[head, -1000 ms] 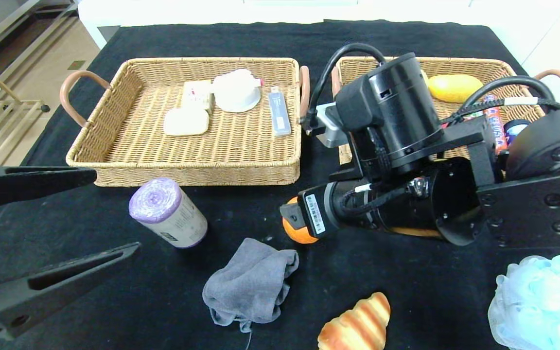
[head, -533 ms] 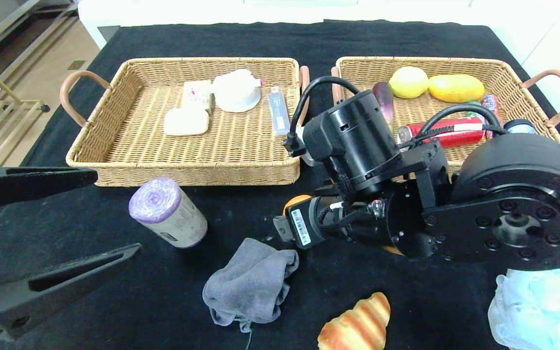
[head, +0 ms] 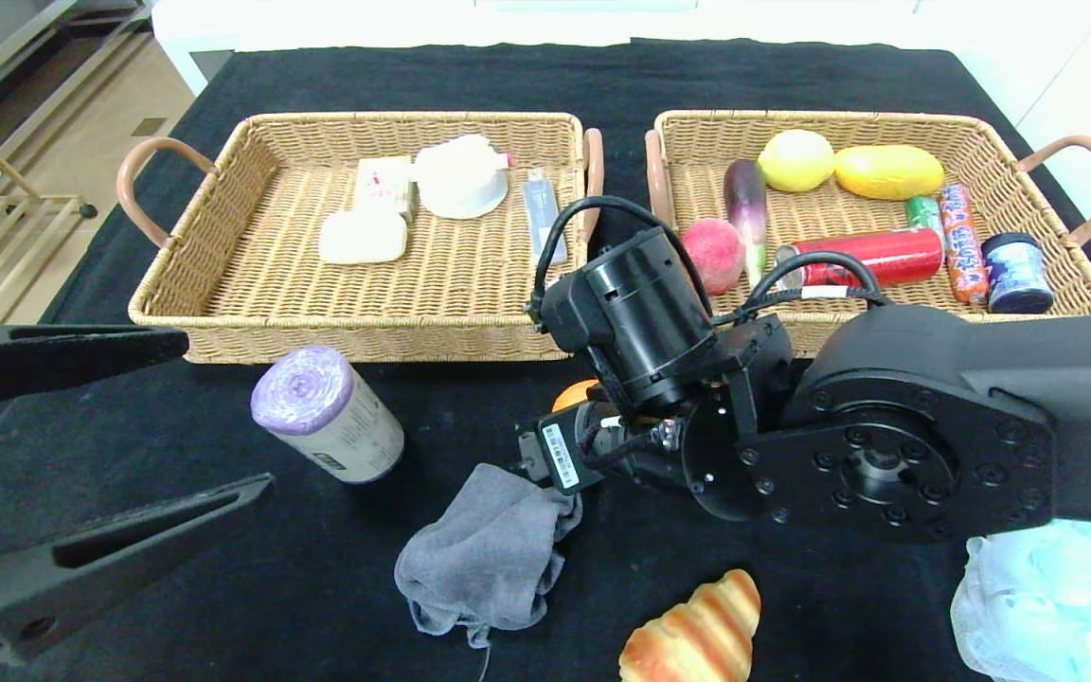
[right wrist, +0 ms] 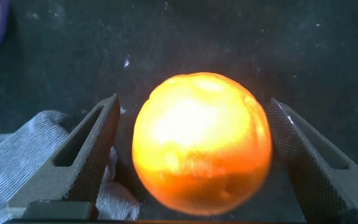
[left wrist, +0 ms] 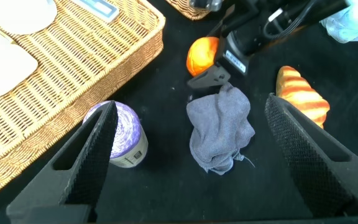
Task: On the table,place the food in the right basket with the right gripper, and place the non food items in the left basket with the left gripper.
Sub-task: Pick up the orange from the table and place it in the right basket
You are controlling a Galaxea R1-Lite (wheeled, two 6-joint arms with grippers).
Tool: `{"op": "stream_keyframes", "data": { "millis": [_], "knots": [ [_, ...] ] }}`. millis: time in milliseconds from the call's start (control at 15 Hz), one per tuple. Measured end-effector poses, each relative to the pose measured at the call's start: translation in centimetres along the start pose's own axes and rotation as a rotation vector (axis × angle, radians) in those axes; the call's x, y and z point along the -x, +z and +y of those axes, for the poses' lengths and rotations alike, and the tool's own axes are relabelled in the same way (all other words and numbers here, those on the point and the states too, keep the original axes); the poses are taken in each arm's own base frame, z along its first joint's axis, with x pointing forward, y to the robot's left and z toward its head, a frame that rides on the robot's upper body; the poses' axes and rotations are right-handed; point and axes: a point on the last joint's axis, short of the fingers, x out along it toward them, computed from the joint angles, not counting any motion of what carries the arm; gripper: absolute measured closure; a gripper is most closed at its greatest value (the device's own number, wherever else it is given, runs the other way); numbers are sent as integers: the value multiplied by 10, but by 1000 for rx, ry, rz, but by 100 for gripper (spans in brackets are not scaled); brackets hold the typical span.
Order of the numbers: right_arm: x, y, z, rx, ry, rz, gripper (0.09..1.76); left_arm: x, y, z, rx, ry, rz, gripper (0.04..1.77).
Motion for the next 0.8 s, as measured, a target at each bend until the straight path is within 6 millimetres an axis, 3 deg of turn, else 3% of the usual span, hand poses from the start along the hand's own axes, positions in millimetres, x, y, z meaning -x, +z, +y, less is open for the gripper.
{"op": "stream_keyframes", "data": {
  "millis": [467,600,800],
  "knots": [
    [-6,-4,4,9,0,12,14,0,0,0,0,0,-1,9],
    [-6,-4,4,9,0,12,51,0,0,0,0,0,0,9],
    [-6,-4,4,8,1,12,59,0,0,0,0,0,0,9]
  ]
}}
